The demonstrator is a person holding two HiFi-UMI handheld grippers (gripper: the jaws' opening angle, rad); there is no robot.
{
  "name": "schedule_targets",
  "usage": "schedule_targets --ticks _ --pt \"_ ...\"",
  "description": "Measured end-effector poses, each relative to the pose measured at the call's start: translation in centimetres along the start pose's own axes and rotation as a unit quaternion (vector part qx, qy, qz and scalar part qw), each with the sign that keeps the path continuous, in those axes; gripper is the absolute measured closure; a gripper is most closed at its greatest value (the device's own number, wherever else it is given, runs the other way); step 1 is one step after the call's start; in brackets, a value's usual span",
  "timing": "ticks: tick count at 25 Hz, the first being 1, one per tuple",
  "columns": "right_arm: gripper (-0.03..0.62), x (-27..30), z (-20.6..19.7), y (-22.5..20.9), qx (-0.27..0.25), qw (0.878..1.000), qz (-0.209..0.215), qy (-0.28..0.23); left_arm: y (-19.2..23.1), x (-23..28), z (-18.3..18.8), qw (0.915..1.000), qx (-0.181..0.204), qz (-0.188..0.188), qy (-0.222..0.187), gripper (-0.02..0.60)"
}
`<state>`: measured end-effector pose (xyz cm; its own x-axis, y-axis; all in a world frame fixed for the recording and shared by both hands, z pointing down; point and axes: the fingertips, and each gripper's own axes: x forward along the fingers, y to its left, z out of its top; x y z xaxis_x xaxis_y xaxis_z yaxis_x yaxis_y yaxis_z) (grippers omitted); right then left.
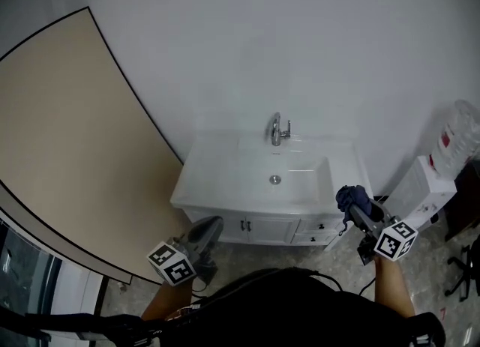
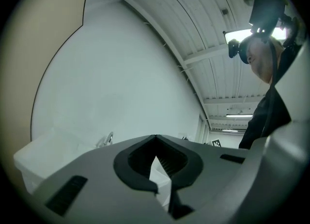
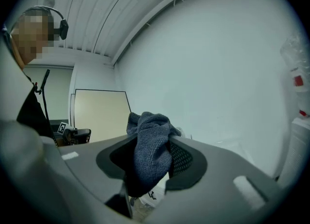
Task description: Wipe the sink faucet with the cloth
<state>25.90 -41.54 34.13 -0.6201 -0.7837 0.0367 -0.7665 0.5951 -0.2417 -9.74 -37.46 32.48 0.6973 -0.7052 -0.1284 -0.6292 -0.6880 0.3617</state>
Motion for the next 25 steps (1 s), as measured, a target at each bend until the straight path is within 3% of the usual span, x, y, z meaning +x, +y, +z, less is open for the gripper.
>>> schedule_targets --ticks 7,16,21,25 --pt "0.441 11.1 1.9 3.4 -0.019 1.0 0.004 -0.005 10.3 -0.8 5.6 1.0 0.001 -0.001 -0.003 0.581" --pt "0.441 21.5 0.7 4.9 -0.019 1.0 -0.01 0.01 20.9 -0.5 8.1 0.9999 -0.007 -0.013 0.002 0.581" --pt "0.441 24.8 -0.5 5.2 -0.025 0.999 -0.001 0.026 24.6 0.1 7.3 0.9996 -0.023 -0.016 -0.001 0.581" --pt "0.441 25.1 -0.5 2.3 -0.017 0.999 -0.005 0.028 24.8 2.7 6.4 0.9995 -0.027 -0.015 0.009 0.581"
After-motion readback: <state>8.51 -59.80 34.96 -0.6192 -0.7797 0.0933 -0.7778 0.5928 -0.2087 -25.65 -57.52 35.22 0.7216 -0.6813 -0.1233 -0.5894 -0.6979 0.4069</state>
